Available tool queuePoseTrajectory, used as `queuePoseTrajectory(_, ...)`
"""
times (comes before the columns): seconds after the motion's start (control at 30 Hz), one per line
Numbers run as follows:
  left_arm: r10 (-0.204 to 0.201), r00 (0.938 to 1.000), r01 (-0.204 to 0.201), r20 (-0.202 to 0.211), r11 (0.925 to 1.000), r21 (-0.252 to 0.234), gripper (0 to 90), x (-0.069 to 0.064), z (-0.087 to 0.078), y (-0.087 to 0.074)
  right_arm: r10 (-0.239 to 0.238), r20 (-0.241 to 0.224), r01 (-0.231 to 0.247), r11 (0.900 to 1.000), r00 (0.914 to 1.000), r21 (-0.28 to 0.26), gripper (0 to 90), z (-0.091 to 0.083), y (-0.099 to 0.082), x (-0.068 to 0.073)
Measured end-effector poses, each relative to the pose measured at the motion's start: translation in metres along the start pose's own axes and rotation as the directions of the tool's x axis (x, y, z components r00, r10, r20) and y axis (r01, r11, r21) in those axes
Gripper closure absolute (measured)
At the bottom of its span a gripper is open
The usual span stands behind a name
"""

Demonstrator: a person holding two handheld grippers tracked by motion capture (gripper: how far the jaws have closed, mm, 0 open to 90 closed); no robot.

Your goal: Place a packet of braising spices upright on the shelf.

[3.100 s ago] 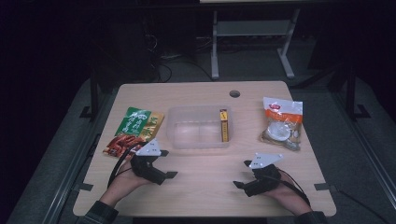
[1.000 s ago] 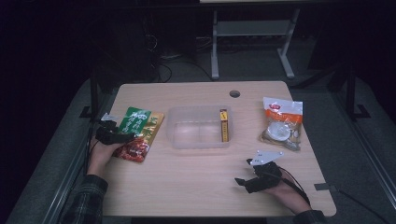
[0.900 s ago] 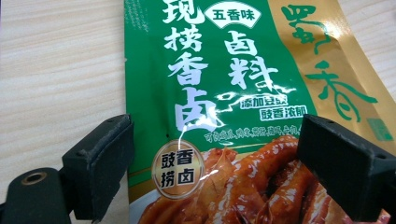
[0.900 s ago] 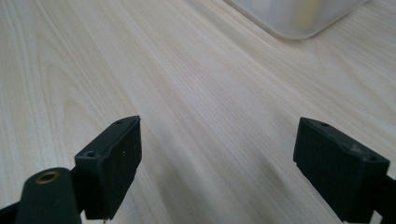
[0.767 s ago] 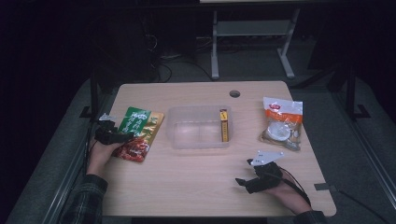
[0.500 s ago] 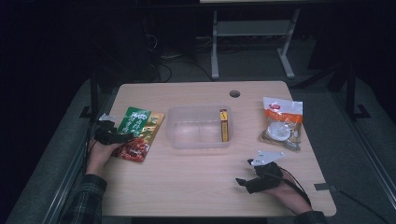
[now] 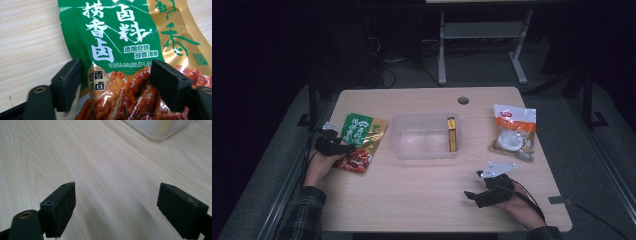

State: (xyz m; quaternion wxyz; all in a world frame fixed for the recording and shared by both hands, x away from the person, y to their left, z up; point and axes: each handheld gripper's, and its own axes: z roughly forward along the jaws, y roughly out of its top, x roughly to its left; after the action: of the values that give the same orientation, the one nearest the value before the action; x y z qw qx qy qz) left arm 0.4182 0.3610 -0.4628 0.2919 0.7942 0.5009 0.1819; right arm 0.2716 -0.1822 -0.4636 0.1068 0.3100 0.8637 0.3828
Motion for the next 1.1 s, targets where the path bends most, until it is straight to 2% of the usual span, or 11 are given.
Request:
queuePoseTrajectory(0.1, 0.006, 1.0000, -0.006, 0.000, 1.0000, -0.005, 39.3, 0.000, -0.002, -0.001, 0.000, -0.001, 0.000, 1.0000, 1.0000, 0.002, 15.0, 0.000, 0.000, 0.000)
queuePoseTrajectory(0.27, 0.015, 0.9999, -0.015, 0.004, 0.9999, 0.000, 48.2, -0.002, -0.003, 0.000, 0.002, -0.002, -0.002, 1.0000, 1.0000, 0.003, 15.0, 0.001, 0.000, 0.000)
queuePoseTrajectory(0.3, 0.012, 0.9999, -0.012, -0.005, 0.9999, -0.002, 53.0, -0.002, -0.004, 0.000, 0.002, -0.001, -0.002, 1.0000, 1.0000, 0.004, 15.0, 0.001, 0.000, 0.000)
queuePoseTrajectory(0.33, 0.012, 0.9999, -0.012, -0.005, 0.9999, -0.002, 61.8, -0.002, -0.004, 0.000, 0.003, -0.002, -0.003, 1.0000, 1.0000, 0.005, 15.0, 0.001, 0.000, 0.000)
queuePoseTrajectory(0.37, 0.009, 0.9999, -0.009, -0.007, 0.9998, -0.020, 65.8, -0.001, -0.004, -0.002, -0.001, -0.001, 0.001, 1.0000, 1.0000, 0.005, 15.0, 0.001, 0.000, 0.000)
queuePoseTrajectory(0.53, 0.022, 0.9997, -0.023, -0.011, 0.9995, -0.024, 77.1, -0.002, -0.005, -0.002, 0.002, -0.002, -0.002, 1.0000, 1.0000, 0.003, 15.0, 0.000, 0.000, 0.000)
queuePoseTrajectory(0.73, 0.055, 0.9981, -0.056, -0.027, 0.9984, -0.011, 84.8, -0.003, -0.006, 0.000, 0.002, -0.002, -0.001, 1.0000, 1.0000, 0.005, 15.0, 0.001, 0.000, 0.000)
queuePoseTrajectory(0.8, 0.048, 0.9986, -0.049, -0.021, 0.9987, -0.013, 87.4, -0.003, -0.007, 0.000, 0.001, -0.002, -0.001, 1.0000, 1.0000, 0.003, 15.0, 0.000, 0.000, 0.000)
queuePoseTrajectory(0.83, 0.057, 0.9982, -0.057, -0.019, 0.9983, -0.013, 88.4, -0.003, -0.007, 0.000, 0.002, -0.001, -0.002, 1.0000, 1.0000, 0.003, 15.1, 0.000, 0.000, -0.001)
queuePoseTrajectory(0.97, 0.023, 0.9995, -0.022, 0.022, 0.9990, -0.038, 89.2, 0.002, -0.010, -0.001, 0.008, 0.001, -0.008, 1.0000, 1.0000, 0.001, 15.1, 0.000, 0.000, -0.001)
queuePoseTrajectory(1.1, 0.023, 0.9988, -0.020, 0.043, 0.9979, -0.061, 89.1, 0.003, -0.014, -0.001, 0.008, 0.003, -0.008, 1.0000, 1.0000, -0.002, 15.1, 0.000, 0.000, -0.002)
